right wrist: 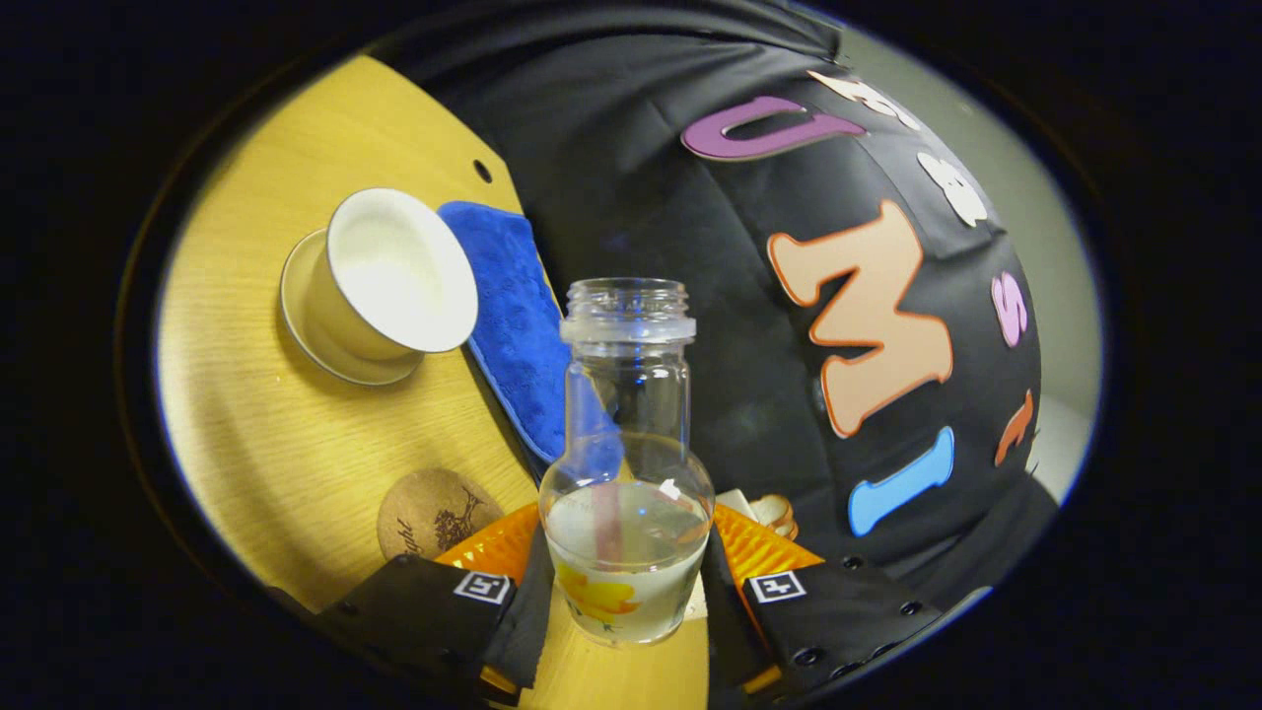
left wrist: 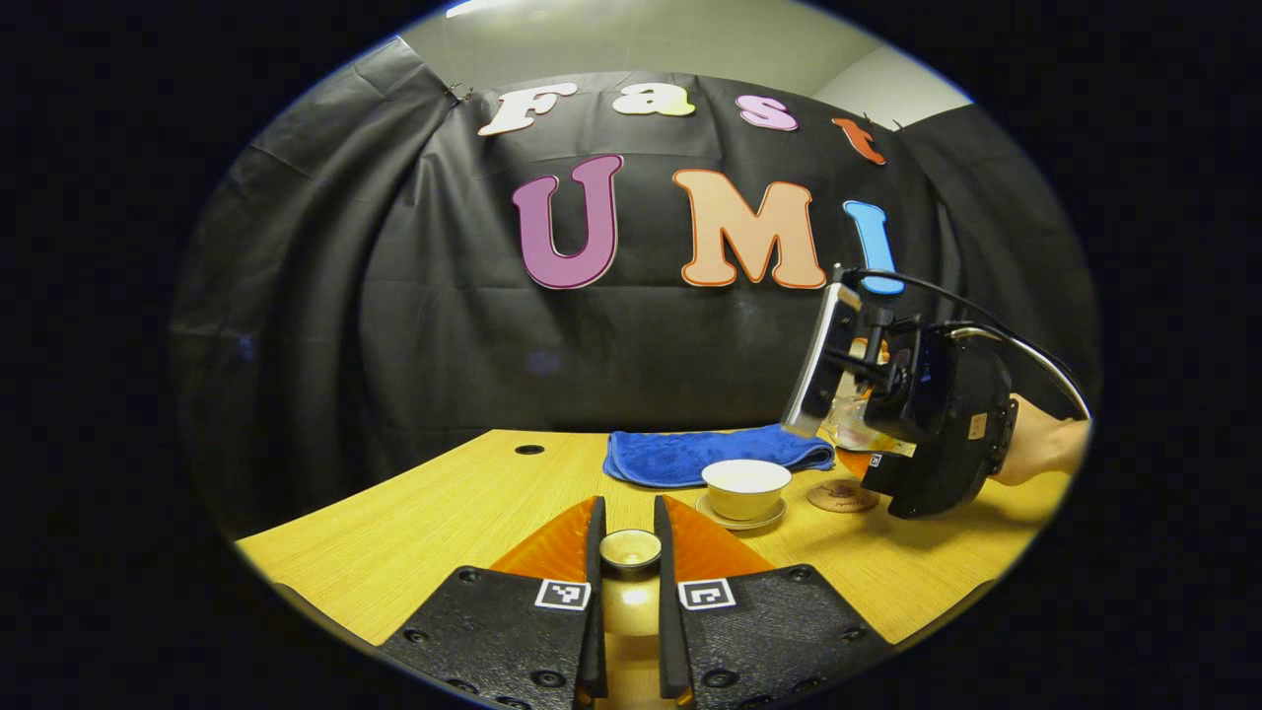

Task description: Open the teacup lid with one hand, grasp the water bottle and pour water into the teacup with the other hand; after pouring, place the water bottle on the coaster and then close the teacup lid.

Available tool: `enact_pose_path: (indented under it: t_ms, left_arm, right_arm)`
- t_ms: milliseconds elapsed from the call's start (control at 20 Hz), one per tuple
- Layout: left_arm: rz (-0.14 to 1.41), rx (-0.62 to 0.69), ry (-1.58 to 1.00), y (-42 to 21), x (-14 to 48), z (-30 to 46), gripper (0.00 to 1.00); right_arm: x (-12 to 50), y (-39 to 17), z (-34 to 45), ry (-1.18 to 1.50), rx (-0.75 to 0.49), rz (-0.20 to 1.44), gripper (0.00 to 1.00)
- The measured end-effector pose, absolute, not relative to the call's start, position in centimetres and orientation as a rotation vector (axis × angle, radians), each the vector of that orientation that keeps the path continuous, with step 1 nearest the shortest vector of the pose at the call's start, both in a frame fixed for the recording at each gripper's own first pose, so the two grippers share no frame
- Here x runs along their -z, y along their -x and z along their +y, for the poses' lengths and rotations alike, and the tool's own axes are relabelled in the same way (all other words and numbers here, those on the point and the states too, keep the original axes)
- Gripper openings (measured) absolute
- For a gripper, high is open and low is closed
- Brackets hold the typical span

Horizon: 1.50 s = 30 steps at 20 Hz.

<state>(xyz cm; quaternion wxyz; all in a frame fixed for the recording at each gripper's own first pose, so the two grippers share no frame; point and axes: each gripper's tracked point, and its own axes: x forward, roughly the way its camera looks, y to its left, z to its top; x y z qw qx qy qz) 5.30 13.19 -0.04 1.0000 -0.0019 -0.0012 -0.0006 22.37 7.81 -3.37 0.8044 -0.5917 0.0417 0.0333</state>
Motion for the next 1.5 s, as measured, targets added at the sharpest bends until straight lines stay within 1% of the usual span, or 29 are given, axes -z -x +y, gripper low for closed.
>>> enact_pose_path:
  t_ms: [100,150,250,450,550,700,1500]
  left_arm:
    - [-0.002,0.000,0.004,-5.3,0.1,13.1,0.18]
    - [-0.002,-0.001,0.004,-5.2,0.1,13.2,0.18]
    - [-0.002,-0.003,0.005,-5.2,0.1,13.3,0.18]
    - [-0.001,0.002,0.006,-5.2,0.1,13.3,0.18]
    - [-0.001,0.005,0.006,-5.1,0.1,13.3,0.18]
    - [-0.001,0.004,0.007,-5.1,0.0,13.3,0.18]
    - [0.000,0.010,0.006,-5.0,0.0,13.3,0.18]
  right_arm:
    - [4.1,-22.5,8.3,1.333,-0.081,0.097,0.73]
    - [4.4,-22.5,8.6,1.359,-0.086,0.103,0.71]
    - [4.8,-22.7,8.9,1.430,-0.093,0.106,0.72]
    - [4.7,-22.9,9.1,1.547,-0.100,0.099,0.71]
    - [4.4,-22.5,9.7,1.605,-0.096,0.073,0.73]
    - [3.6,-22.6,10.0,1.679,-0.091,0.061,0.72]
    - [2.2,-23.3,11.8,1.922,-0.080,0.008,0.72]
